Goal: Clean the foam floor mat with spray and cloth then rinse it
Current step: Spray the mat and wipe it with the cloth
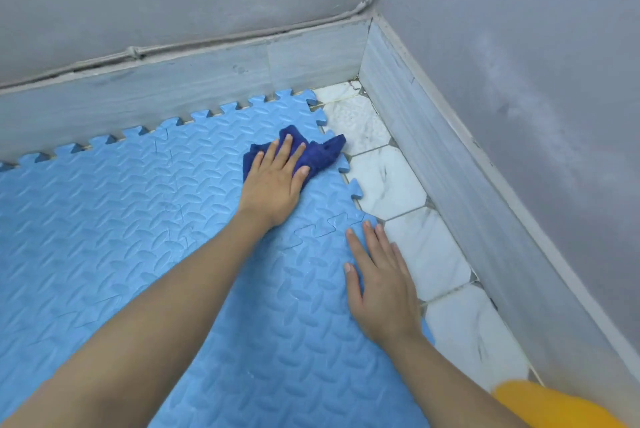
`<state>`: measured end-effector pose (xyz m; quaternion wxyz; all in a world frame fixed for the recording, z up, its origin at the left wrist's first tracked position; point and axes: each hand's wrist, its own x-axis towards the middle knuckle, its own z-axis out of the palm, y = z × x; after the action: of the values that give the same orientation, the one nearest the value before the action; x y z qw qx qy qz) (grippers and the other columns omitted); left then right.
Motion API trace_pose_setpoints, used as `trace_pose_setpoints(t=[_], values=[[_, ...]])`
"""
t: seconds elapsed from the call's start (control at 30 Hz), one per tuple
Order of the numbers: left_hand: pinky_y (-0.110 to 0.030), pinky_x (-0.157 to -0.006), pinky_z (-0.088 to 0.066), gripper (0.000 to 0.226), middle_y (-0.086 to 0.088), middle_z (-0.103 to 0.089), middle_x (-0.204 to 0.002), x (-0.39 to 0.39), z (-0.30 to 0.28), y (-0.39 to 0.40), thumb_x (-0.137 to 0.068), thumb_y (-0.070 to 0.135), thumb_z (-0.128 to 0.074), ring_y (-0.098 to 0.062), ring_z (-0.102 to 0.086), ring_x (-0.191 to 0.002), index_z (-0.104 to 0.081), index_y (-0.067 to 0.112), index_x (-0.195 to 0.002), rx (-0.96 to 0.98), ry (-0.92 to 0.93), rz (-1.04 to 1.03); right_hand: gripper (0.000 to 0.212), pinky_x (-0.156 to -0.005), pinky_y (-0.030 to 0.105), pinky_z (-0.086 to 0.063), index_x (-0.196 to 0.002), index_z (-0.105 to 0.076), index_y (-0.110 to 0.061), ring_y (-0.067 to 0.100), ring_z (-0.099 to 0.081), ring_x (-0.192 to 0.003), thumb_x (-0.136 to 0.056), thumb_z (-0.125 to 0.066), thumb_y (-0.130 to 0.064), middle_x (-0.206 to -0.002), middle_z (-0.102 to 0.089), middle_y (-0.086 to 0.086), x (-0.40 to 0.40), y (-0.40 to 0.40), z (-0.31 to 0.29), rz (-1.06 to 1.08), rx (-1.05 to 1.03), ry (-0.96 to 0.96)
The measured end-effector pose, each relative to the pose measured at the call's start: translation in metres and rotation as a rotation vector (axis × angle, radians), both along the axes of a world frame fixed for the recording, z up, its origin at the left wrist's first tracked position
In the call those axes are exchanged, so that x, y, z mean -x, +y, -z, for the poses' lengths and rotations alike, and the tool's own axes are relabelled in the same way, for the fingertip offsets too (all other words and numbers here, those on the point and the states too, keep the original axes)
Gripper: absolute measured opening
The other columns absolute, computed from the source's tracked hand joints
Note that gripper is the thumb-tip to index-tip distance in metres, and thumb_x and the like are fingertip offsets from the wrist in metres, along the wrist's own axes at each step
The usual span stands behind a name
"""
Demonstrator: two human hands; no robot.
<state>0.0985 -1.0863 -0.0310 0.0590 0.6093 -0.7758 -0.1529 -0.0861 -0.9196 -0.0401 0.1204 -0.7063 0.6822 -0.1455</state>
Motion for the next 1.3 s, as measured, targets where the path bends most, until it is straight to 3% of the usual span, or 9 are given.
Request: trace_pose_setpoints(t=[0.1, 0.33, 0.5, 0.63, 0.73, 0.9, 1.07, 1.2, 1.3], values=[[-0.038, -0.120, -0.006, 0.062, 0.006, -0.005, -0.161, -0.041, -0.004, 0.089, -0.096, 0.054, -0.005, -0.016, -0.004, -0.148, -0.013, 0.029, -0.152, -0.015, -0.040, 0.167, 0.053, -0.121, 0.037, -0.017, -0.150, -0.037, -0.026, 0.010, -0.009, -0.150, -0.099, -0.030, -0.036, -0.161, -0.024, -0.001, 0.000, -0.002, -0.001, 0.006, -0.009, -0.003], [-0.038, -0.111, -0.021, 0.063, -0.004, -0.035, -0.153, -0.089, -0.002, 0.307, -0.095, 0.051, -0.031, -0.022, -0.027, -0.141, -0.023, 0.024, -0.151, -0.034, -0.149, 0.585, 0.053, -0.121, 0.046, -0.014, -0.152, -0.031, -0.026, 0.015, -0.006, -0.151, -0.099, -0.035, -0.032, -0.163, -0.017, -0.002, 0.001, -0.003, -0.008, -0.022, -0.112, -0.081], [-0.040, -0.115, -0.017, 0.066, -0.002, -0.024, -0.157, -0.060, -0.002, 0.220, -0.098, 0.053, -0.006, -0.023, -0.026, -0.143, -0.027, 0.019, -0.150, 0.028, -0.070, 0.204, 0.058, -0.121, 0.041, 0.006, -0.152, -0.030, -0.022, 0.013, 0.001, -0.151, -0.097, -0.041, -0.010, -0.163, -0.014, -0.001, 0.013, 0.052, -0.043, 0.125, -0.142, -0.203], [-0.045, -0.119, -0.008, 0.060, -0.003, -0.011, -0.161, -0.026, 0.000, 0.142, -0.099, 0.048, -0.012, -0.027, -0.008, -0.148, -0.014, 0.021, -0.153, -0.029, -0.028, -0.045, 0.054, -0.124, 0.037, 0.002, -0.155, -0.014, -0.024, 0.012, 0.005, -0.151, -0.102, -0.011, -0.034, -0.161, -0.005, -0.011, 0.031, 0.147, -0.031, 0.222, -0.187, -0.068], [-0.040, -0.119, -0.002, 0.067, 0.002, -0.003, -0.161, -0.002, -0.001, 0.160, -0.093, 0.056, 0.001, -0.024, -0.004, -0.148, -0.007, 0.027, -0.153, -0.011, -0.038, 0.110, 0.068, -0.122, 0.031, 0.006, -0.155, -0.003, -0.024, 0.007, 0.014, -0.148, -0.093, 0.009, -0.048, -0.162, 0.001, -0.009, 0.044, 0.157, -0.012, 0.174, -0.202, -0.001], [-0.042, -0.111, -0.020, 0.058, -0.003, -0.031, -0.155, 0.015, -0.008, 0.276, -0.100, 0.049, -0.013, -0.027, -0.031, -0.141, -0.033, 0.023, -0.148, 0.064, -0.048, 0.515, 0.068, -0.121, 0.026, 0.005, -0.153, -0.017, -0.010, 0.014, 0.001, -0.149, -0.099, 0.007, -0.043, -0.162, -0.015, 0.006, 0.040, 0.154, -0.005, 0.183, -0.117, 0.062], [-0.043, -0.114, -0.024, 0.057, -0.003, -0.036, -0.152, 0.036, 0.000, 0.236, -0.097, 0.048, -0.021, -0.027, -0.038, -0.138, -0.041, 0.024, -0.144, 0.069, -0.103, 0.454, 0.059, -0.123, 0.032, -0.005, -0.153, -0.007, -0.009, 0.008, 0.008, -0.146, -0.097, -0.005, -0.028, -0.162, -0.006, 0.003, 0.038, 0.150, -0.004, 0.210, -0.157, 0.050], [-0.040, -0.118, -0.004, 0.077, 0.001, -0.006, -0.161, 0.058, -0.008, 0.191, -0.084, 0.056, 0.008, -0.022, -0.006, -0.148, -0.015, 0.028, -0.152, -0.034, -0.121, 0.351, 0.062, -0.117, 0.019, 0.008, -0.153, 0.003, -0.013, 0.001, 0.016, -0.142, -0.095, 0.000, -0.036, -0.155, 0.010, -0.009, 0.038, 0.148, -0.014, 0.155, -0.226, 0.025], [-0.040, -0.119, -0.004, 0.068, -0.001, -0.011, -0.161, 0.041, -0.008, 0.215, -0.091, 0.055, -0.001, -0.025, -0.011, -0.148, -0.015, 0.027, -0.152, 0.032, -0.112, 0.414, 0.060, -0.118, 0.020, 0.005, -0.152, 0.002, -0.015, 0.001, 0.014, -0.143, -0.096, -0.004, -0.033, -0.161, 0.003, -0.005, 0.040, 0.149, -0.014, 0.160, -0.233, -0.010]])
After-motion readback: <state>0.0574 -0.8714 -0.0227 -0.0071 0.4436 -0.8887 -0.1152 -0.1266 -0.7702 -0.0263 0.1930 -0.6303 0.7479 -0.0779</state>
